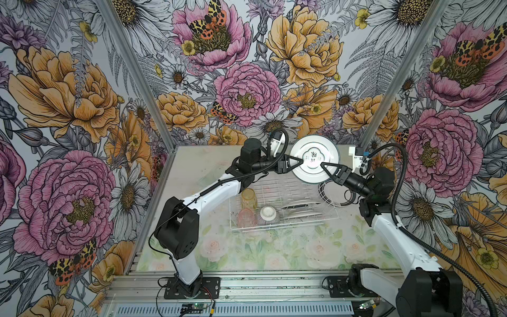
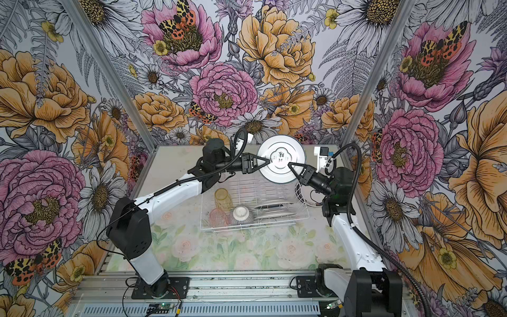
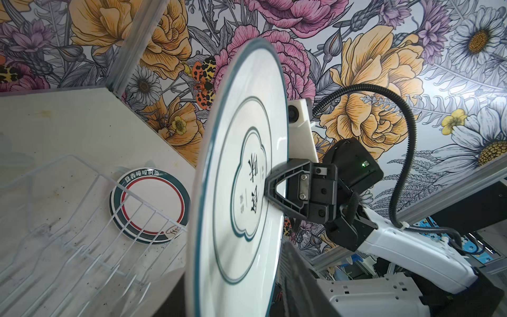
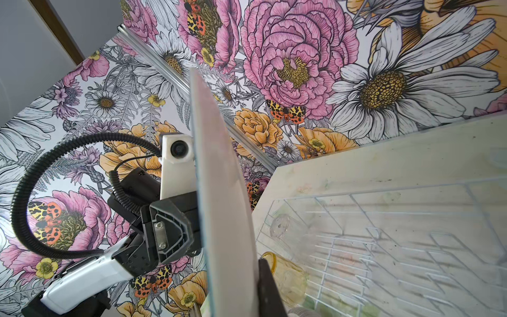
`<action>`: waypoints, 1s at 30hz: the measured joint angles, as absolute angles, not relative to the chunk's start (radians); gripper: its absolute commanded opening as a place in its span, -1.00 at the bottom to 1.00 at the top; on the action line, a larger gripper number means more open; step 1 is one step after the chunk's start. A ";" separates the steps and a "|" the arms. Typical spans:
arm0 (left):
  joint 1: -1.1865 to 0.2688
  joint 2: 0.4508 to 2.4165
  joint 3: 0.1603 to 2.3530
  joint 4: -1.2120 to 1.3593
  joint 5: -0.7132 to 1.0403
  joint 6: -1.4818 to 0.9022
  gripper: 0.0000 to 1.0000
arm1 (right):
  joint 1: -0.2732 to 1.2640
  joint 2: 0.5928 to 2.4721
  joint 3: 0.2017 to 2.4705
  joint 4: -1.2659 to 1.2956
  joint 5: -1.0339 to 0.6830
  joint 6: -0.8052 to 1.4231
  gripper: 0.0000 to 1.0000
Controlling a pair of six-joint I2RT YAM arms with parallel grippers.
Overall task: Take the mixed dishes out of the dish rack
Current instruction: 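Carry the plate beside the rack with the right gripper while the left retracts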
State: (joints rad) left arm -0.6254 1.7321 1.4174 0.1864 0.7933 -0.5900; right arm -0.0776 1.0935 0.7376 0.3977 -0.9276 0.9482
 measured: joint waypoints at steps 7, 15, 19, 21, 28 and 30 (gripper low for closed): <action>-0.625 1.616 1.420 -0.105 0.639 -0.381 -0.16 | -0.292 1.069 0.834 0.180 -0.882 0.870 -1.00; -0.589 1.453 1.333 -0.308 0.432 -0.252 -0.16 | -0.491 1.054 0.906 -0.123 -0.761 0.680 -1.00; -0.536 1.400 1.272 -0.362 0.388 -0.235 -0.16 | -0.577 1.092 0.889 -0.201 -0.695 0.620 -1.00; -0.514 1.381 1.253 -0.379 0.374 -0.231 -0.16 | -0.592 1.126 0.869 -0.219 -0.675 0.599 -1.00; -0.494 1.355 1.240 -0.394 0.358 -0.228 -0.16 | -0.592 1.290 0.804 -0.280 -0.649 0.556 -1.00; -0.494 1.356 1.240 -0.396 0.358 -0.228 -0.16 | -0.592 1.316 0.799 -0.289 -0.649 0.551 -1.00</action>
